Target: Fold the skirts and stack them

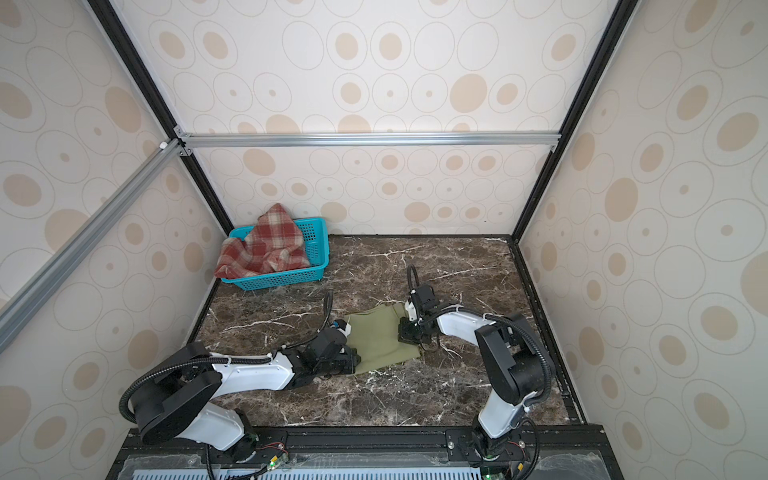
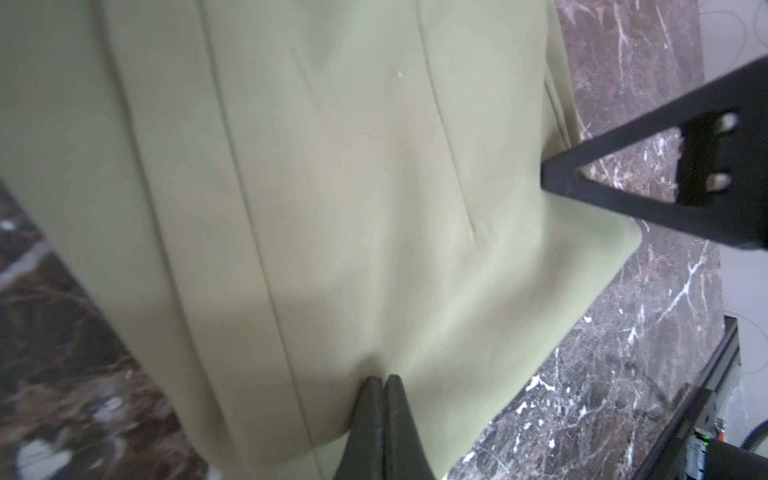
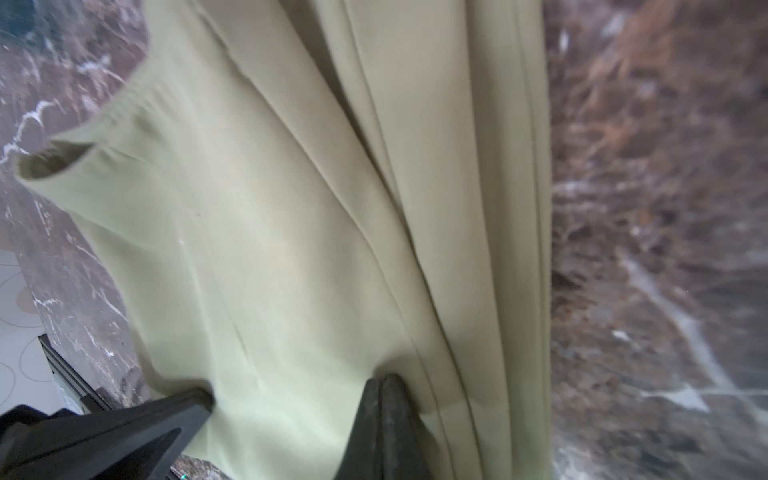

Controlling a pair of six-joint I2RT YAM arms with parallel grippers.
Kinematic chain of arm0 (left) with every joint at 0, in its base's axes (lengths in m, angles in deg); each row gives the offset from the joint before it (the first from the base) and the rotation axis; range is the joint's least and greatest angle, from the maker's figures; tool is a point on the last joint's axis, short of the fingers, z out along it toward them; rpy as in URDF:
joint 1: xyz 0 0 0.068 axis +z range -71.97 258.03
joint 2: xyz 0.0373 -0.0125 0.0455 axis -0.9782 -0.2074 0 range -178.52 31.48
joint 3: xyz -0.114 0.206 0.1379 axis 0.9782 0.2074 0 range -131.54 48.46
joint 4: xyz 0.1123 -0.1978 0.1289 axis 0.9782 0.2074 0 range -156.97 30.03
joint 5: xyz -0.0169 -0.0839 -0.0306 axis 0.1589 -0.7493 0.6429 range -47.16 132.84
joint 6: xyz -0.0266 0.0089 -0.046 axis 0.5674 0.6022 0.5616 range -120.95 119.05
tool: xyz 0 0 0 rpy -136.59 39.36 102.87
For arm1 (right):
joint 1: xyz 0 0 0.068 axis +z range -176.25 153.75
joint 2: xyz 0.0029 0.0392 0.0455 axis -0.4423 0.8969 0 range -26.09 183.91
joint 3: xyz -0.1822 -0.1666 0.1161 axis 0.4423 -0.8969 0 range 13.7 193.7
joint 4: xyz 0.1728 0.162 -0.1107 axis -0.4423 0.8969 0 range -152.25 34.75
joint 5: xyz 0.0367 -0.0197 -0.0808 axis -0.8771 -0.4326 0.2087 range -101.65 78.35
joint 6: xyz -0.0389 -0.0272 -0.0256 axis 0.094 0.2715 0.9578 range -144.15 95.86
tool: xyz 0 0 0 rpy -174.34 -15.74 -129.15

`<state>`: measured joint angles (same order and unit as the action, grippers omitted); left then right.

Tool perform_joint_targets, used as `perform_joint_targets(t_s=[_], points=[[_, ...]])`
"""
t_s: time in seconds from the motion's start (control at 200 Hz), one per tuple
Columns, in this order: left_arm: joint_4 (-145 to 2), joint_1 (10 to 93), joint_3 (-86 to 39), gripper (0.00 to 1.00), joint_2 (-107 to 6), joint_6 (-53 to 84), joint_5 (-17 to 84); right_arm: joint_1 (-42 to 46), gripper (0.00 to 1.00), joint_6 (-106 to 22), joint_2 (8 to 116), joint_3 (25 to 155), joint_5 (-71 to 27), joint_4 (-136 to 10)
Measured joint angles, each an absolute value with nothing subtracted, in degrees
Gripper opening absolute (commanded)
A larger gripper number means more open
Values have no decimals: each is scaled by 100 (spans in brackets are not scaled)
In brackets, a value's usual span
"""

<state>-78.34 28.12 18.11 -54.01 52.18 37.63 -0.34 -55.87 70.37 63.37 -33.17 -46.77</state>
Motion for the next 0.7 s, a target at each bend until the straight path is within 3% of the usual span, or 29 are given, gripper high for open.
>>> perform_joint_targets(t_s=[0.405,0.7], points=[[-6492,2921,1481,0,-5043,4702,4703,639,0,-6474,6257,5607,-3264,-4895],[-6306,3194,692,0,-4879,4204,4694,584,0,-6208,6036,6359,-2948,-4439]])
